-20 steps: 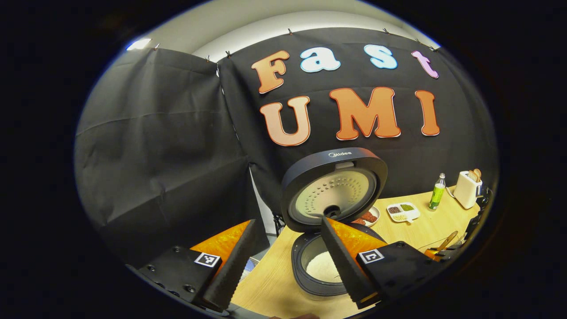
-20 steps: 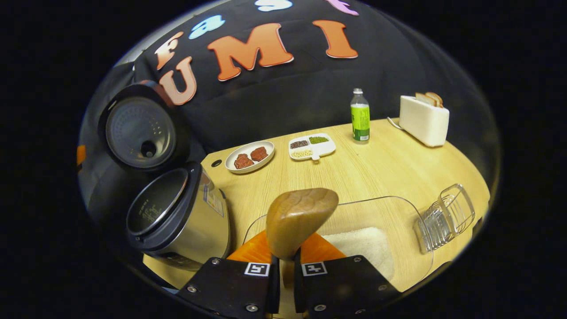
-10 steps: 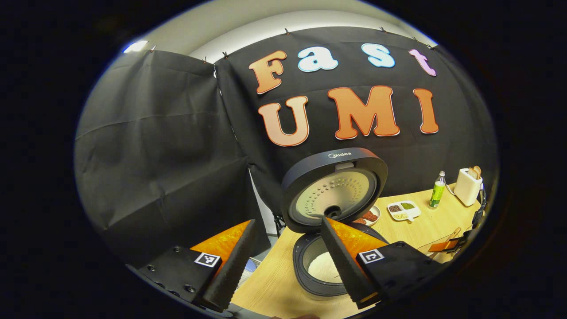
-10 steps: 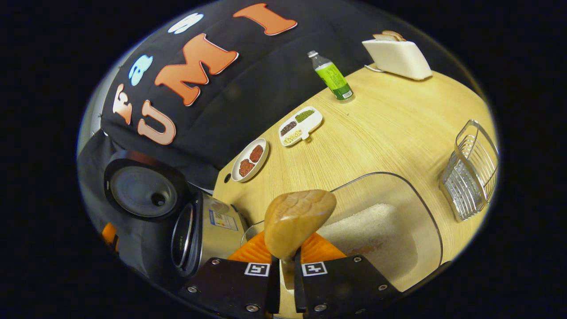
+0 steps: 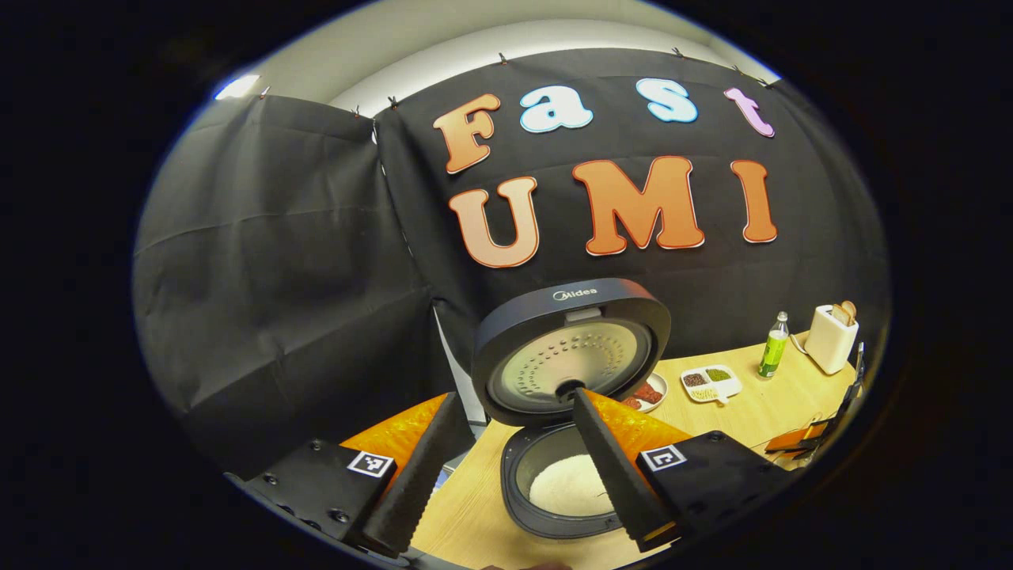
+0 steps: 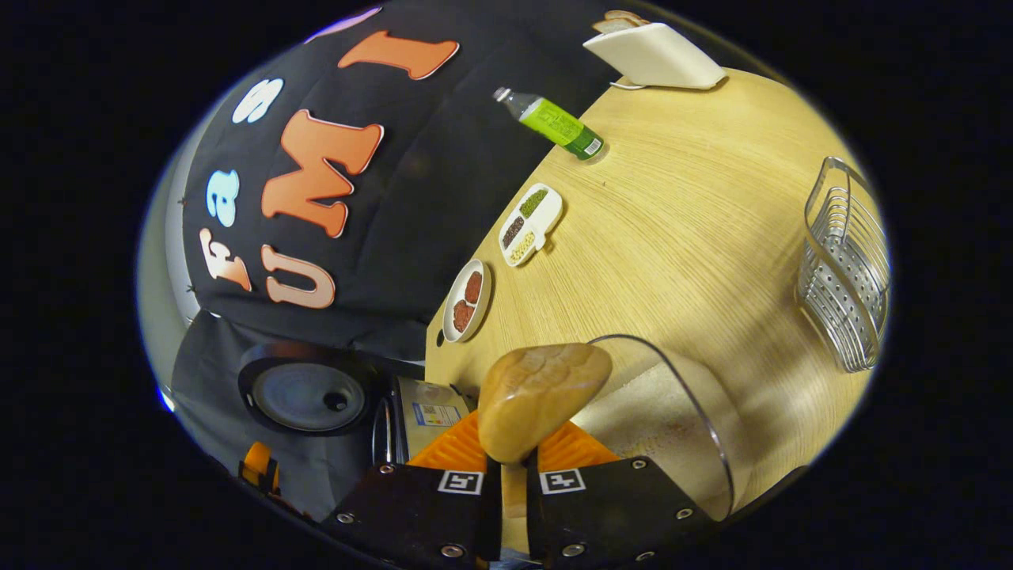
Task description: Close the left gripper, press the button to open the rice cooker; take a wooden spoon from the chopstick holder with the right hand, scoop a spoonful of rice and pour it into the rice cooker, then put the wooden spoon back into the chopstick holder.
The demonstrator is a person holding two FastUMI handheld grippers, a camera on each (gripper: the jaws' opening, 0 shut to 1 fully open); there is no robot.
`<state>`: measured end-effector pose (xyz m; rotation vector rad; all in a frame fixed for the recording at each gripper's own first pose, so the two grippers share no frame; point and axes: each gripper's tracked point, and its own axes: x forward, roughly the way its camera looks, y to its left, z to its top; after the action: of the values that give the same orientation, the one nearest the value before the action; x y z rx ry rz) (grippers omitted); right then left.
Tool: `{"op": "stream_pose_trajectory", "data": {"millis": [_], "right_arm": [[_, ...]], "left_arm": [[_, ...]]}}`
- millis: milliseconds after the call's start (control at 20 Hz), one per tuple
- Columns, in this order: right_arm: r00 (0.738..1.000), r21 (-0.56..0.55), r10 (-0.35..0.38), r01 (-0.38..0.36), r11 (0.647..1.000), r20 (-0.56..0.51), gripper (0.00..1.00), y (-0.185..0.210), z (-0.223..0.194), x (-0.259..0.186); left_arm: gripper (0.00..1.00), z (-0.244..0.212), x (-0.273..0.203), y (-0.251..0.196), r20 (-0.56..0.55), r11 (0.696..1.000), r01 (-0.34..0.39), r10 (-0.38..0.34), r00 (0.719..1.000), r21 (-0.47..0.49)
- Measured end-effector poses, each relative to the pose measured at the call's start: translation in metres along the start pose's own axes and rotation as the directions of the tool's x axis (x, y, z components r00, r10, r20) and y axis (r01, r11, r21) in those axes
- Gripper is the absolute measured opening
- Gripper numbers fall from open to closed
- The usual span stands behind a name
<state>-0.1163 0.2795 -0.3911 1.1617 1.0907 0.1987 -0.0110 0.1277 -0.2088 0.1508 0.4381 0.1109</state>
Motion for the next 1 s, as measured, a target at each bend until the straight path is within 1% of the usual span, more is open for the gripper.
{"op": "stream_pose_trajectory", "data": {"millis": [150, 200, 250, 300, 350, 500, 600, 650, 750, 800, 900, 950, 1000], "right_arm": [[0.998, 0.104, 0.065, -0.065, 0.992, -0.003, 0.12, 0.003, 0.016, -0.015], [0.997, 0.145, 0.083, -0.083, 0.986, 0.005, 0.12, 0.004, 0.023, -0.02], [0.995, 0.181, 0.102, -0.1, 0.978, 0.003, 0.12, 0.005, 0.028, -0.024], [0.992, 0.209, 0.123, -0.124, 0.97, 0.013, 0.12, 0.009, 0.035, -0.029], [0.99, 0.234, 0.143, -0.144, 0.962, 0.018, 0.12, 0.012, 0.042, -0.033], [0.977, 0.304, 0.204, -0.211, 0.929, 0.057, 0.12, 0.03, 0.062, -0.047], [0.96, 0.347, 0.269, -0.279, 0.896, 0.078, 0.12, 0.051, 0.074, -0.057], [0.95, 0.369, 0.299, -0.31, 0.876, 0.087, 0.12, 0.062, 0.079, -0.061], [0.93, 0.412, 0.353, -0.363, 0.836, 0.103, 0.12, 0.087, 0.087, -0.064], [0.916, 0.427, 0.383, -0.395, 0.813, 0.119, 0.12, 0.103, 0.094, -0.068], [0.888, 0.43, 0.437, -0.453, 0.781, 0.14, 0.12, 0.135, 0.102, -0.077], [0.878, 0.424, 0.457, -0.47, 0.774, 0.14, 0.12, 0.149, 0.105, -0.08], [0.869, 0.414, 0.476, -0.487, 0.769, 0.138, 0.12, 0.163, 0.104, -0.08]], "left_arm": [[0.98, 0.007, -0.002, -0.01, 0.012, 1.0, 0.003, -0.003, 1.0, -0.007], [0.89, 0.009, -0.002, -0.014, 0.016, 1.0, 0.004, -0.004, 1.0, -0.008], [0.98, 0.009, -0.003, -0.017, 0.019, 1.0, 0.005, -0.005, 1.0, -0.01], [0.98, 0.01, -0.004, -0.02, 0.022, 1.0, 0.008, -0.007, 1.0, -0.013], [0.91, 0.01, -0.005, -0.025, 0.019, 1.0, 0.014, -0.014, 1.0, -0.021], [0.98, 0.012, -0.01, -0.033, 0.022, 0.999, 0.019, -0.018, 1.0, -0.041], [0.89, 0.014, -0.012, -0.035, 0.03, 0.998, 0.016, -0.014, 0.999, -0.053], [0.98, 0.015, -0.013, -0.036, 0.035, 0.998, 0.014, -0.012, 0.999, -0.059], [0.98, 0.016, -0.017, -0.033, 0.041, 0.998, 0.003, -0.001, 0.999, -0.069], [0.89, 0.016, -0.018, -0.031, 0.043, 0.997, -0.004, 0.007, 0.999, -0.074], [0.98, 0.015, -0.021, -0.023, 0.044, 0.996, -0.024, 0.028, 0.999, -0.087], [0.89, 0.014, -0.023, -0.018, 0.042, 0.995, -0.036, 0.041, 0.998, -0.093], [0.89, 0.012, -0.025, -0.013, 0.038, 0.994, -0.045, 0.049, 0.998, -0.1]]}}
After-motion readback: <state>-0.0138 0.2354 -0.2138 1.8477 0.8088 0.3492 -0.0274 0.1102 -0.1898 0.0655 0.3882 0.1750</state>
